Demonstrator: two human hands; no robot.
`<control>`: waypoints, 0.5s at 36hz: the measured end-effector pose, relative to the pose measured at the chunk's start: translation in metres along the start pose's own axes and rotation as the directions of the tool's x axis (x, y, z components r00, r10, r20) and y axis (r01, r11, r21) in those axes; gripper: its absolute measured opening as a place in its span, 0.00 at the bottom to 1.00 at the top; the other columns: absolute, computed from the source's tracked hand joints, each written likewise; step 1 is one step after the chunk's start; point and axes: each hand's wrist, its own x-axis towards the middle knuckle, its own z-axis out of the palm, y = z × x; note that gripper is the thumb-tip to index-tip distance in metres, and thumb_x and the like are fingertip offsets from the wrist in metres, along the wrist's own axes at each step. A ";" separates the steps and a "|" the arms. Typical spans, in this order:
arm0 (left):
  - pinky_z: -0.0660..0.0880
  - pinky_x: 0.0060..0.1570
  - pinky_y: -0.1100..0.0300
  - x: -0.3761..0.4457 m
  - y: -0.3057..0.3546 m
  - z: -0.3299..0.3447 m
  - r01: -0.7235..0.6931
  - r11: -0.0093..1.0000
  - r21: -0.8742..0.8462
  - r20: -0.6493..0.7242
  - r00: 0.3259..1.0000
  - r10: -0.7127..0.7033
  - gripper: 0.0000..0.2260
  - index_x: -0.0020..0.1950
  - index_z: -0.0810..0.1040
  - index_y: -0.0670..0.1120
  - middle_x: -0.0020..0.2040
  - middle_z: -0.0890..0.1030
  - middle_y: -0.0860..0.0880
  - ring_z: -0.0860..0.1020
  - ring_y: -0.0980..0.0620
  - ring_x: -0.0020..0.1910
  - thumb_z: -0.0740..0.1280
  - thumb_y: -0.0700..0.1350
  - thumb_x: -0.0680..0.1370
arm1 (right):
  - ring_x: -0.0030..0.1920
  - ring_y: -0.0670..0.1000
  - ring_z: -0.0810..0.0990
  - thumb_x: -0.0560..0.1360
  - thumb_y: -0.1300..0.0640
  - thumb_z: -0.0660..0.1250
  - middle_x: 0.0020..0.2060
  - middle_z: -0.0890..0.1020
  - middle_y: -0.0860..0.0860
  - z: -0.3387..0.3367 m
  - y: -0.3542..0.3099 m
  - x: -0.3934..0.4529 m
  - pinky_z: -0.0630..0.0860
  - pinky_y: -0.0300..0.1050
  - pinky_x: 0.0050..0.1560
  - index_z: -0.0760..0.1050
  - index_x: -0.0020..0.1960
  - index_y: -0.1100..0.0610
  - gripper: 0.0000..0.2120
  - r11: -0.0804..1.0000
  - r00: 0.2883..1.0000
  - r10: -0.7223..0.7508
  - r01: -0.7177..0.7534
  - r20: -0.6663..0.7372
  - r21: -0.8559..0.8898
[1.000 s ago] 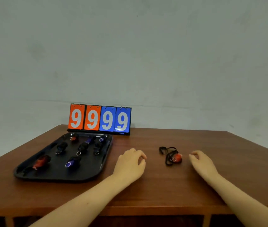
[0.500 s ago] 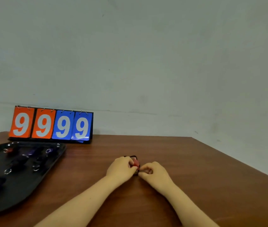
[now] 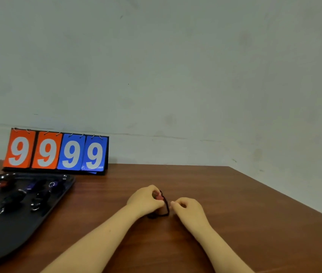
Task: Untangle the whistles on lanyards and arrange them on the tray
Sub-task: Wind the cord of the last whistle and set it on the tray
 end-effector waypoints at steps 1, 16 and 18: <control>0.75 0.41 0.57 -0.002 0.001 -0.002 0.016 0.999 -0.031 -0.008 1.000 -0.016 0.16 0.58 0.73 0.53 0.46 0.78 0.54 0.78 0.53 0.44 0.67 0.53 0.72 | 0.34 0.45 0.75 0.79 0.50 0.62 0.32 0.77 0.47 0.000 0.000 0.000 0.68 0.37 0.35 0.79 0.40 0.58 0.15 1.000 1.000 0.003 -0.003 -0.005 0.003; 0.78 0.43 0.62 -0.036 -0.011 -0.038 -0.027 0.729 -0.684 -0.118 0.990 -0.074 0.18 0.67 0.73 0.45 0.57 0.78 0.48 0.80 0.49 0.50 0.67 0.40 0.77 | 0.44 0.43 0.76 0.78 0.44 0.62 0.44 0.78 0.45 0.001 -0.010 -0.007 0.70 0.36 0.39 0.75 0.53 0.48 0.10 0.996 0.998 -0.056 0.059 0.040 -0.073; 0.80 0.45 0.62 -0.043 -0.017 -0.046 -0.045 0.606 -0.794 -0.120 0.989 -0.084 0.12 0.61 0.76 0.42 0.54 0.79 0.44 0.81 0.50 0.48 0.66 0.37 0.78 | 0.48 0.44 0.75 0.77 0.42 0.63 0.49 0.77 0.45 0.004 -0.014 -0.010 0.70 0.36 0.44 0.72 0.61 0.47 0.16 0.978 0.987 -0.150 0.157 0.060 -0.135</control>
